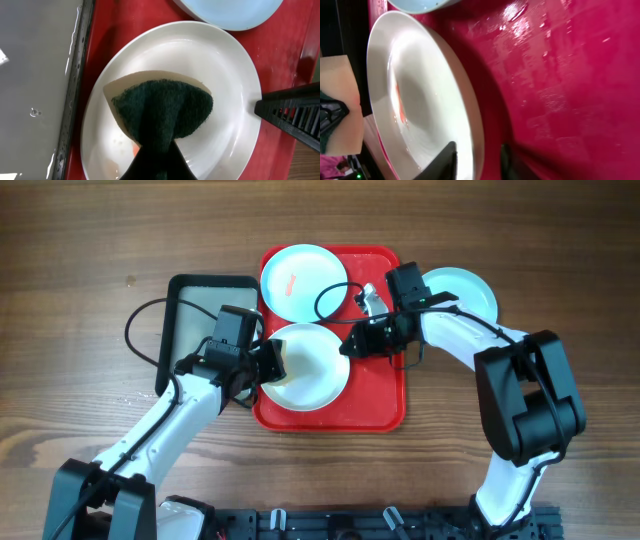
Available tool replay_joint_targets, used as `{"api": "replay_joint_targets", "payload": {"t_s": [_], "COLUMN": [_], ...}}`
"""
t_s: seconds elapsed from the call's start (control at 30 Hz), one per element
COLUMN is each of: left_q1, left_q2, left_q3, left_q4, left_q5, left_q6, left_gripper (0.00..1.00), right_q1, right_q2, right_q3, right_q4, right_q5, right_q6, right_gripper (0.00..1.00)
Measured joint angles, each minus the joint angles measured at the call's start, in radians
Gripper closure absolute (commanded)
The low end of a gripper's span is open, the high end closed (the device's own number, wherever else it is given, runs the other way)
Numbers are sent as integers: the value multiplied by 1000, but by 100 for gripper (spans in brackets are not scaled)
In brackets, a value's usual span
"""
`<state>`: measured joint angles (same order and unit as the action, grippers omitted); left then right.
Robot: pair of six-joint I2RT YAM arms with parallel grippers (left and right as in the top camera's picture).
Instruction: Clean dirty plates on tray and stack at the side
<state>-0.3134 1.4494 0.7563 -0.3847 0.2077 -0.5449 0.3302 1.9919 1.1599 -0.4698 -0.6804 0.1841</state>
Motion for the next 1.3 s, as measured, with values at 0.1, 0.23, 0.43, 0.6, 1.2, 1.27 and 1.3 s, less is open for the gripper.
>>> {"api": "replay_joint_targets", "payload": {"t_s": [0.1, 0.23, 0.43, 0.6, 1.2, 1.27, 1.3], "left_q1": [0, 0, 0, 0, -1, -1, -1], "left_q2": [0, 0, 27, 61, 62, 62, 62], "left_q3": [0, 0, -11, -18, -19, -19, -19], "left_q4": [-1, -1, 31, 57, 143, 150, 150], "left_q5": [0, 0, 0, 0, 50, 54, 55], "left_q6": [0, 0, 0, 0, 0, 0, 0], "left_gripper": [96, 96, 96, 96, 96, 96, 96], "right_q1": [2, 2, 2, 2, 0, 2, 4], "right_q2": [0, 0, 0, 0, -122, -123, -123], "right_q3": [0, 0, 0, 0, -2, -2, -4], "right_q4": [0, 0, -1, -2, -43, -56, -61], "right_q5": [0, 0, 1, 2, 249, 274, 289], "right_q6": [3, 5, 25, 76, 145, 145, 145], "right_gripper": [93, 96, 96, 96, 96, 96, 96]}}
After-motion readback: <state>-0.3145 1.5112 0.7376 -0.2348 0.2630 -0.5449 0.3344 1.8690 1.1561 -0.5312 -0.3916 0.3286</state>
